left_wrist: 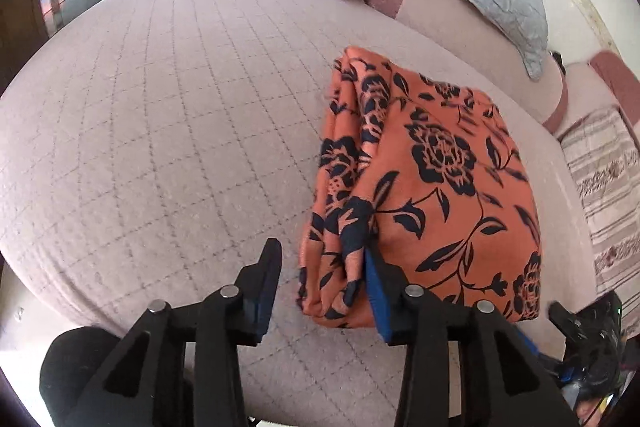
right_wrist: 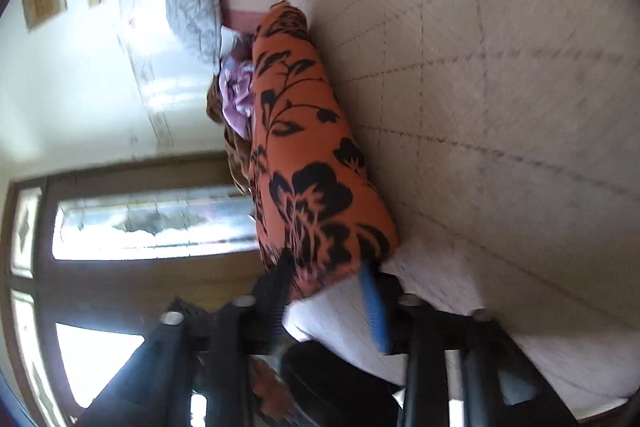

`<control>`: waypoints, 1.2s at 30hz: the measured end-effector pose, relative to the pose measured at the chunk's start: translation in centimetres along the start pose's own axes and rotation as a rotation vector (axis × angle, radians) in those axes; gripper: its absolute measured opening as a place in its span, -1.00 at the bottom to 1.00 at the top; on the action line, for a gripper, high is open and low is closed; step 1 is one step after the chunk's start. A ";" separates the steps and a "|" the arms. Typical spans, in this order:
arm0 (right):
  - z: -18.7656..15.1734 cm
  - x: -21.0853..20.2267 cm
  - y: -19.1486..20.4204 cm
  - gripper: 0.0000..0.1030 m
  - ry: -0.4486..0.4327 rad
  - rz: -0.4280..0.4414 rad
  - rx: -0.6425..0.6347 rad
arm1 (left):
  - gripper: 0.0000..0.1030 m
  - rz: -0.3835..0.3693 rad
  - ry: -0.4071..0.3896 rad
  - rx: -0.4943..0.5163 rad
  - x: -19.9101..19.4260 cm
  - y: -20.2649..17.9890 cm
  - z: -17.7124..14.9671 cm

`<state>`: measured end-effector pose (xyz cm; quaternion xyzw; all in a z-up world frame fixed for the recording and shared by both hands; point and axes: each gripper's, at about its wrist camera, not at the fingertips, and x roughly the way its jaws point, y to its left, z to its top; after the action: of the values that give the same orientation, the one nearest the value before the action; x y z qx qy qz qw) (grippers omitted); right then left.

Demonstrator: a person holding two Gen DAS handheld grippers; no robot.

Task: Fold small clothes

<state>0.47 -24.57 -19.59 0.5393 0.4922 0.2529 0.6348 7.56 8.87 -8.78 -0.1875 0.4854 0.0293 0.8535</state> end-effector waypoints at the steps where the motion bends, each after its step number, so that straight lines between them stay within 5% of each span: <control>1: -0.1 -0.9 0.4 0.32 -0.001 -0.018 -0.037 | -0.18 -0.005 -0.010 -0.001 -0.6 0.0 0.2; 4: -0.3 -3.0 1.7 0.32 0.002 -0.059 -0.138 | -0.13 -0.007 -0.041 0.025 -1.8 -0.8 0.7; 7: 0.7 -3.9 2.9 0.32 -0.020 -0.116 -0.219 | 0.12 -0.041 -0.054 0.083 -1.2 -2.6 1.8; 10: 3.3 -3.2 4.0 0.32 -0.032 -0.110 -0.232 | 0.21 0.036 -0.049 0.160 1.0 -3.9 2.1; 14: 6.9 1.6 4.4 0.32 0.034 -0.138 -0.247 | -0.22 0.025 0.023 0.139 3.8 -3.4 2.2; 16: 7.9 4.3 4.3 0.03 0.107 -0.126 -0.221 | -0.37 0.043 0.009 0.152 3.4 -3.6 2.3; 18: 7.5 5.0 6.2 -0.21 0.106 -0.169 -0.302 | -0.38 0.053 0.004 0.167 3.4 -3.7 2.2; 20: 6.8 4.6 7.6 -0.24 0.073 -0.194 -0.353 | -0.32 0.038 0.007 0.150 3.9 -3.2 2.0; 23: 6.6 5.7 4.5 -0.26 0.089 -0.288 -0.328 | -0.25 0.028 0.013 0.129 4.1 -2.9 2.1; 25: 6.7 5.0 4.2 -0.18 0.092 -0.215 -0.309 | -0.25 0.041 0.006 0.136 3.1 -3.4 2.2; 28: 7.2 3.5 5.6 0.31 0.085 -0.159 -0.310 | -0.26 0.074 -0.070 0.174 0.3 -5.0 2.5; 32: 9.6 3.4 6.1 0.35 0.049 -0.105 -0.274 | -0.17 -0.015 -0.138 0.201 -1.5 -7.4 2.8; 34: 10.9 5.1 5.3 0.35 0.077 -0.116 -0.229 | -0.17 0.018 -0.108 0.250 0.2 -8.5 2.7; 35: 11.3 6.1 4.7 0.20 0.107 -0.124 -0.207 | -0.21 0.060 -0.062 0.265 1.8 -8.7 2.5; 36: 11.5 7.2 4.5 -0.26 0.137 -0.140 -0.199 | -0.24 0.098 -0.002 0.261 3.7 -8.3 2.3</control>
<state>14.48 -22.14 -18.66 0.4193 0.5433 0.2919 0.6662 13.33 1.44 -8.38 -0.0510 0.4929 0.0079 0.8685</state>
